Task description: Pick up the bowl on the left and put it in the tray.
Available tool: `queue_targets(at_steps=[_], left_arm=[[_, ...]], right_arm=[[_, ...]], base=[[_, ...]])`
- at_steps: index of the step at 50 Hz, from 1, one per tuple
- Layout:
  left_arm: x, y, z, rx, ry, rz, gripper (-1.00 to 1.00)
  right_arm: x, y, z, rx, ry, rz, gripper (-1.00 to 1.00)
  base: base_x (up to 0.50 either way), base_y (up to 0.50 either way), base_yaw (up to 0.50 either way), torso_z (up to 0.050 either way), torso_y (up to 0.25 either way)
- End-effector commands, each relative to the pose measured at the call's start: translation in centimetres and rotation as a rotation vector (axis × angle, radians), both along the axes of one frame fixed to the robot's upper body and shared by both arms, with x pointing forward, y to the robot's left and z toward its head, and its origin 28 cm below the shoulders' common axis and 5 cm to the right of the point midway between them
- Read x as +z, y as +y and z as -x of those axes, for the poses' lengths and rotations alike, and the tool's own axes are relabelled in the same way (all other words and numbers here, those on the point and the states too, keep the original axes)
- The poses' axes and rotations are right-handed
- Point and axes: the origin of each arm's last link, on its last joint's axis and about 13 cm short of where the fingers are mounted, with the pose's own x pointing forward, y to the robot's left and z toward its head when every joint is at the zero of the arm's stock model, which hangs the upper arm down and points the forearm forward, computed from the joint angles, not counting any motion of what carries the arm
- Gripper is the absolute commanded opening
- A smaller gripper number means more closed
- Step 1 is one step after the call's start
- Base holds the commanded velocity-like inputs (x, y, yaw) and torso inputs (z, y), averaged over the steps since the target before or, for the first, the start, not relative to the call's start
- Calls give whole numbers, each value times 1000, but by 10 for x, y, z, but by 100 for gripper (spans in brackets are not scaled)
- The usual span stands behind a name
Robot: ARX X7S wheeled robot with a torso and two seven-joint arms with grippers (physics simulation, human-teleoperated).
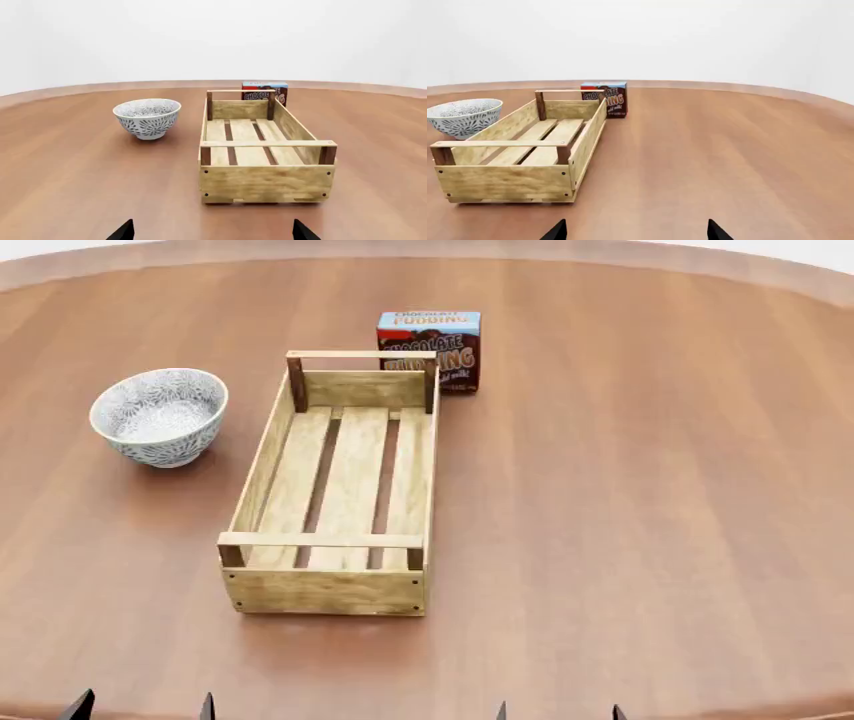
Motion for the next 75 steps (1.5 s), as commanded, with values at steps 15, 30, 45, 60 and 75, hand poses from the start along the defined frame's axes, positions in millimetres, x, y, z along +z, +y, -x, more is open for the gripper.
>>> queue_targets(at_steps=[15,30,45,60,75], left_arm=[[-1,0,-1,-3,-7,-11,100],[-1,2,-2,1,-25,9,100],[-1,1,-2,-3,-29,3,100],[-2,1,-1,-11,-23,-1,100],[-2,0,-2,-12,-19,-2,100]], right_arm=[[1,0,-1,17,-6,0,100],[1,1,-1,33,-10,-26,100],[1,0,0,24,-11,-35,100],[1,0,1,22,-11,-40,100],[0,0,0,22,-10,-40,100]], base=[[0,0,0,0,0],[0,300,0,0,0],[0,500,0,0,0],[0,500,0,0,0],[0,500,0,0,0]])
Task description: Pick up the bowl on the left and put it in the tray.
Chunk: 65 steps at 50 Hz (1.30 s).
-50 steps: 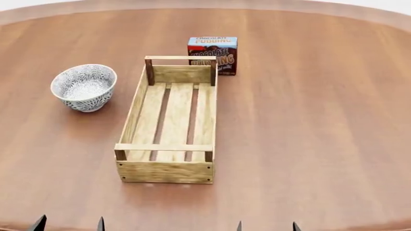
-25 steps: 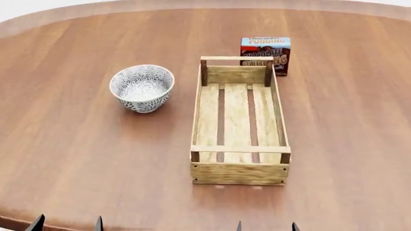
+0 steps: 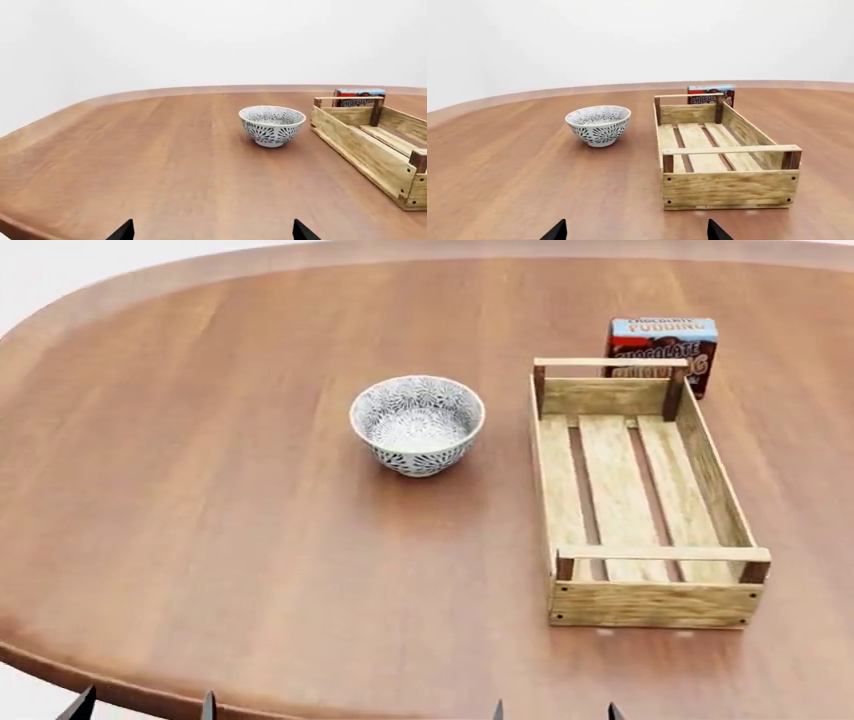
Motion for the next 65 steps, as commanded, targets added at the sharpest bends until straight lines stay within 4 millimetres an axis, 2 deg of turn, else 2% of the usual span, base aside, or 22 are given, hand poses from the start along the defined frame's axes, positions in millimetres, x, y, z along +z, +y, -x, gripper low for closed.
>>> queue_targets(at_steps=[1,7,12,19,65], left_arm=[[0,0,0,0,4,-1,100],[0,0,-1,0,5,-2,100],[0,0,-1,1,6,-3,100],[0,0,-1,1,6,-3,100],[0,0,0,1,7,3,100]], right_arm=[[0,0,-1,0,2,-1,100],[0,0,-1,0,9,-7,100],[0,3,-1,9,12,49,100],[1,1,0,3,-4,26,100],[0,1,-1,-5,14,27,100]], base=[[0,500,0,0,0],[0,500,0,0,0],[0,34,0,0,0],[36,0,0,0,0],[497,0,0,0,0]])
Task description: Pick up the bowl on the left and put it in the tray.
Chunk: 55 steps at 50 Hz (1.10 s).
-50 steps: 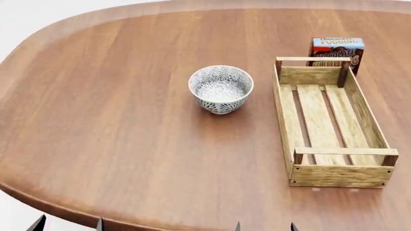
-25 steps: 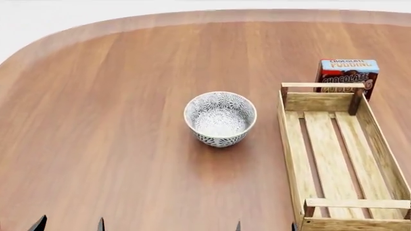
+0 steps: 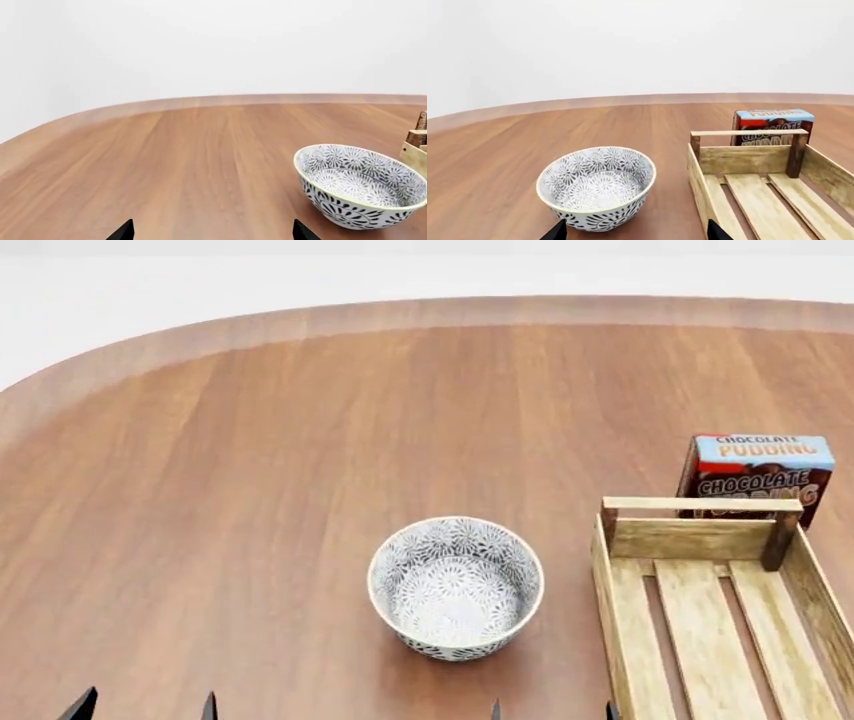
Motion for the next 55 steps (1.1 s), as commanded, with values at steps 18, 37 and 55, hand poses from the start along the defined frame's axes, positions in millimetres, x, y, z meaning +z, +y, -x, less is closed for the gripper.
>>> queue_targets(at_steps=[18,37,55], left_arm=[[95,6,-2,-75,-40,68,100],[189,9,10,-126,-123,102,100],[188,12,9,-148,-130,183,100]], right_arm=[[97,-9,-10,-23,19,32,100],[196,-13,4,-38,-14,58,100],[198,-15,6,-32,-38,74,100]], base=[[29,0,0,0,1],[0,0,0,0,0],[0,0,0,30,0]])
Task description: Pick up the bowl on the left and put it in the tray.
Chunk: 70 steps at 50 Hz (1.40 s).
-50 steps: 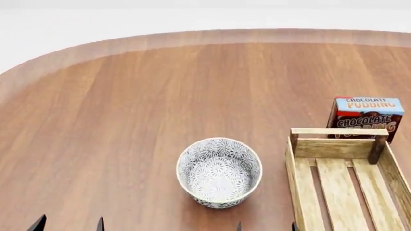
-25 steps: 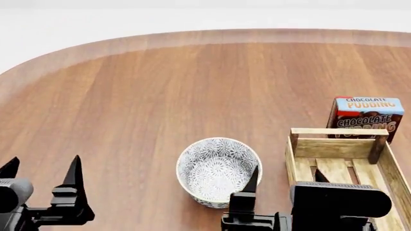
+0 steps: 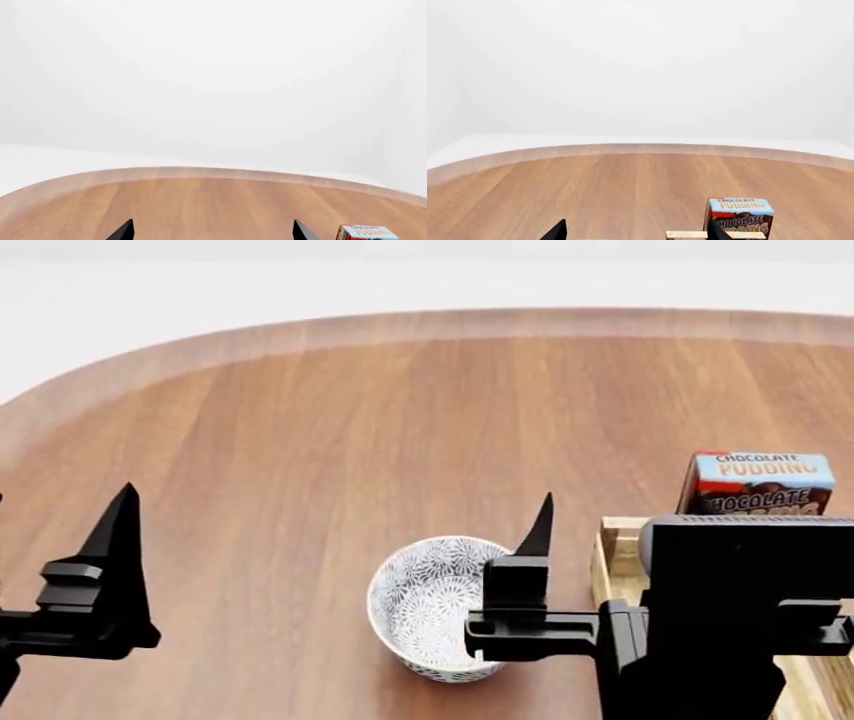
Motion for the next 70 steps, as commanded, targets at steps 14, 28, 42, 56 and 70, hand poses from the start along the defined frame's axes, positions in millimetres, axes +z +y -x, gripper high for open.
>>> queue_targets(at_steps=[14,28,42,56,70], left_arm=[[1,1,2,-14,11,17,100],[-1,1,2,-18,21,25,100],[-7,2,0,13,-30,22,100],[-8,2,1,5,-27,10,100],[-7,1,2,3,-30,10,100]], right_arm=[[3,-2,5,6,-11,21,100],[3,-2,6,12,-10,21,100],[-3,-1,5,20,-1,24,100],[-3,-1,5,19,-10,30,100],[-4,-1,6,17,-14,31,100]], base=[[0,0,0,50,0],[0,0,0,50,0],[0,0,0,21,-28],[0,0,0,0,-250],[0,0,0,0,-250]])
